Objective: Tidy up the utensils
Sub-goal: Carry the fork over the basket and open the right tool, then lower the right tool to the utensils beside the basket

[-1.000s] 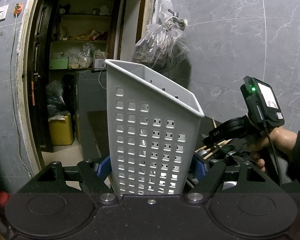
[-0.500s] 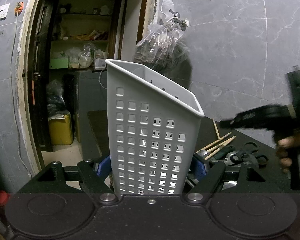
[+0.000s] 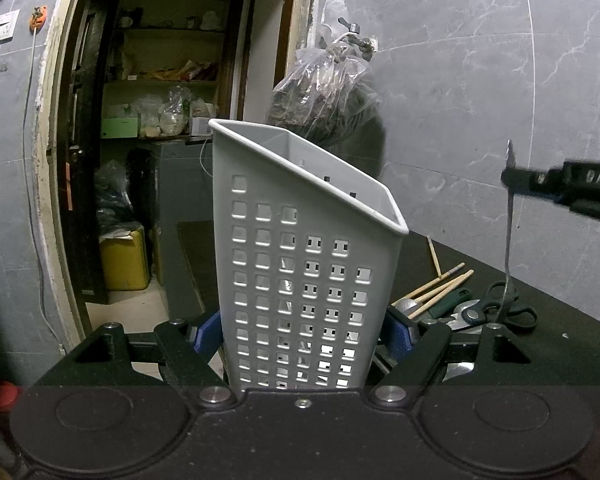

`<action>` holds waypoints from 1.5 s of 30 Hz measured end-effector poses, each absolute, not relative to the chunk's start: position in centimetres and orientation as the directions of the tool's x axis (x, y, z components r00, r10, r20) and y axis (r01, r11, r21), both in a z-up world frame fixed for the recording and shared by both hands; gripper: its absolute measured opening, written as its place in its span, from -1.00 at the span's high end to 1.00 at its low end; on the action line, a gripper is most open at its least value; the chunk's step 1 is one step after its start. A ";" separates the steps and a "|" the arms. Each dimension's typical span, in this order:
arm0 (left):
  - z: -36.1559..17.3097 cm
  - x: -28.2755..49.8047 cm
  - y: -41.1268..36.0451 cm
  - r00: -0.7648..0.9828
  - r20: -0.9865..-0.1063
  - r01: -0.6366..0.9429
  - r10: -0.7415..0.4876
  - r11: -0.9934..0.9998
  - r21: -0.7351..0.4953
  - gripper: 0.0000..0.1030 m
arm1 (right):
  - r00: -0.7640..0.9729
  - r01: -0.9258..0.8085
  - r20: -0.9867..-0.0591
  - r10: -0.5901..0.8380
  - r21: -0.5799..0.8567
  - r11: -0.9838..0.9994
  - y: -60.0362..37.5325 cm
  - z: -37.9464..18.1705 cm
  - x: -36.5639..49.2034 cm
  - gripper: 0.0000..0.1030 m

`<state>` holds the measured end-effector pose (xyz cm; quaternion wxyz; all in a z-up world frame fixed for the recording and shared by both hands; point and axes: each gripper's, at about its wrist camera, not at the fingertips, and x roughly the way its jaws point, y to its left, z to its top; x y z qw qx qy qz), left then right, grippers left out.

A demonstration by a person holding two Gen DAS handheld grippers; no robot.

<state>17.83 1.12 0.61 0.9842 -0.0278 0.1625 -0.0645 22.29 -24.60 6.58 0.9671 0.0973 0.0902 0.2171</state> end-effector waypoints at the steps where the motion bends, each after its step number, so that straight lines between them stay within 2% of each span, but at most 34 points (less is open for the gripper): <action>1: 0.6 17.8 1.1 0.939 -0.316 0.118 -0.136 0.990 -0.076 -0.55 | 0.890 -0.408 -0.119 0.441 0.224 0.885 -24.5 6.9 21.9 0.72; 10: 0.6 17.9 1.1 0.939 -0.316 0.118 -0.137 0.990 -0.076 -0.55 | 0.876 -0.471 -0.029 0.482 0.172 0.865 -22.8 10.3 19.8 0.73; 11: 0.6 17.8 1.1 0.939 -0.316 0.118 -0.136 0.990 -0.076 -0.55 | 0.871 -0.481 -0.018 0.490 0.163 0.861 -22.5 10.7 19.6 0.90; 12: 0.6 17.9 1.1 0.939 -0.316 0.118 -0.136 0.990 -0.076 -0.55 | 0.865 -0.495 -0.012 0.502 0.152 0.856 -22.2 11.2 19.4 0.93; 19: 0.7 17.8 1.0 0.940 -0.315 0.115 -0.133 0.991 -0.075 -0.52 | 0.846 -0.530 -0.007 0.533 0.095 0.842 -19.8 13.5 19.2 0.99; 24: 0.6 18.0 1.1 0.939 -0.316 0.119 -0.138 0.990 -0.078 -0.50 | 0.846 -0.514 -0.083 0.526 0.132 0.847 -19.6 11.9 20.0 0.99; 30: 0.5 18.0 1.1 0.939 -0.316 0.117 -0.135 0.990 -0.076 -0.50 | 0.811 -0.479 -0.255 0.526 0.226 0.848 -20.3 8.4 22.3 0.86; 31: 0.5 18.0 1.1 0.939 -0.316 0.116 -0.134 0.990 -0.075 -0.50 | 0.798 -0.474 -0.286 0.530 0.244 0.846 -20.5 7.7 22.7 0.82; 33: 0.5 18.0 1.0 0.939 -0.316 0.115 -0.132 0.991 -0.072 -0.50 | 0.773 -0.461 -0.345 0.532 0.268 0.846 -20.8 6.4 23.4 0.49; 35: 0.5 18.0 1.0 0.939 -0.316 0.114 -0.131 0.991 -0.071 -0.50 | 0.728 -0.472 -0.407 0.552 0.286 0.834 -20.9 5.1 24.0 0.34; 39: 0.4 18.0 1.0 0.939 -0.317 0.114 -0.130 0.991 -0.070 -0.50 | 0.650 -0.511 -0.511 0.562 0.253 0.822 -20.0 2.8 24.5 0.30; 45: 0.4 18.1 1.0 0.939 -0.317 0.114 -0.131 0.991 -0.070 -0.50 | 0.585 -0.569 -0.599 0.547 0.177 0.803 -17.8 1.2 24.7 0.30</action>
